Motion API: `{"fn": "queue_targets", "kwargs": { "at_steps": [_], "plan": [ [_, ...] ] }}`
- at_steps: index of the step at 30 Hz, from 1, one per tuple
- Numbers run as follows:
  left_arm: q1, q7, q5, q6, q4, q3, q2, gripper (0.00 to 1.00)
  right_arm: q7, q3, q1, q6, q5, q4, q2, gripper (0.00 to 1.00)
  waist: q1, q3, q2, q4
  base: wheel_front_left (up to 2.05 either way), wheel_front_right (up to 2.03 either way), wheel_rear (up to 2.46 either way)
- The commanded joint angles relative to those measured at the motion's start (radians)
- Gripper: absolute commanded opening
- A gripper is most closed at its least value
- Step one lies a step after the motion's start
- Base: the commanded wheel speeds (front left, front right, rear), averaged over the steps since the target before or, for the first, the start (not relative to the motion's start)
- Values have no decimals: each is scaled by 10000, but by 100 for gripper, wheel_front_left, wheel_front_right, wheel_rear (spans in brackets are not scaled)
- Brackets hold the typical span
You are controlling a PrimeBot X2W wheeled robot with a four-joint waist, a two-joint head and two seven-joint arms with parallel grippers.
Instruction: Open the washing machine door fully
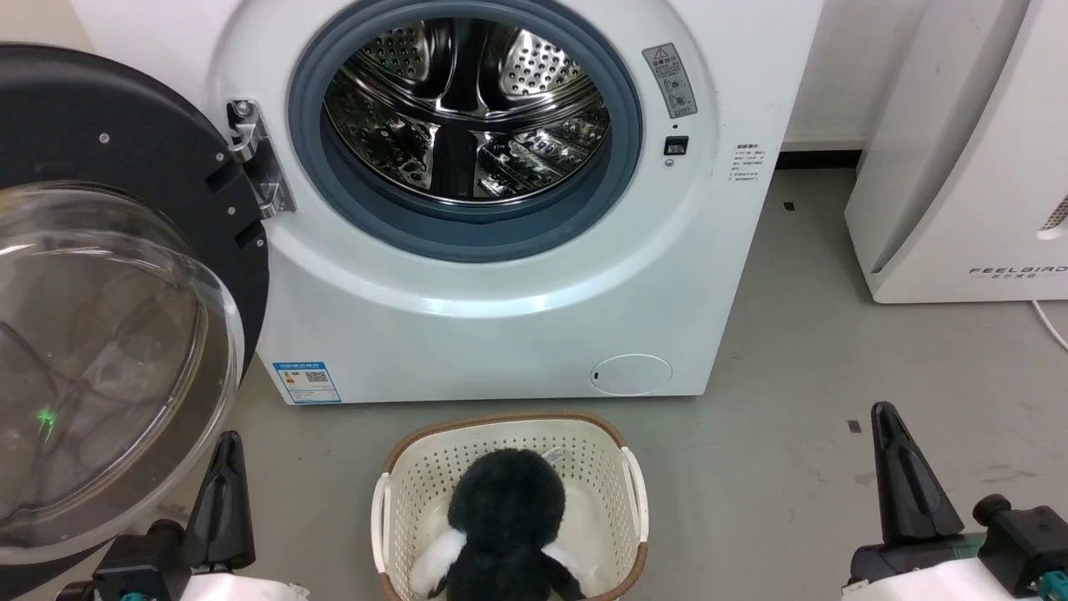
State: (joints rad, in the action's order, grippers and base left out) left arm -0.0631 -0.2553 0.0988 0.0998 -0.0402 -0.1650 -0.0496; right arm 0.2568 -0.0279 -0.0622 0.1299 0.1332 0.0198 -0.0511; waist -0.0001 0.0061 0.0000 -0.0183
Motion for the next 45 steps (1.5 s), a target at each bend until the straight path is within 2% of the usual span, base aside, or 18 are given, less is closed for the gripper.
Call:
{"fn": "queue_targets", "kwargs": {
  "at_steps": [1,45],
  "plan": [
    [11,40,-18,-18,7,32,0,0,-42,1,11,0,-22,-4,0,0,1,-1,0,4,0,0,0],
    [238,960,-373,-377,152,624,-3,0,-967,103,235,3,-501,-75,3,0,1,-23,0,69,0,0,0]
  ]
}}
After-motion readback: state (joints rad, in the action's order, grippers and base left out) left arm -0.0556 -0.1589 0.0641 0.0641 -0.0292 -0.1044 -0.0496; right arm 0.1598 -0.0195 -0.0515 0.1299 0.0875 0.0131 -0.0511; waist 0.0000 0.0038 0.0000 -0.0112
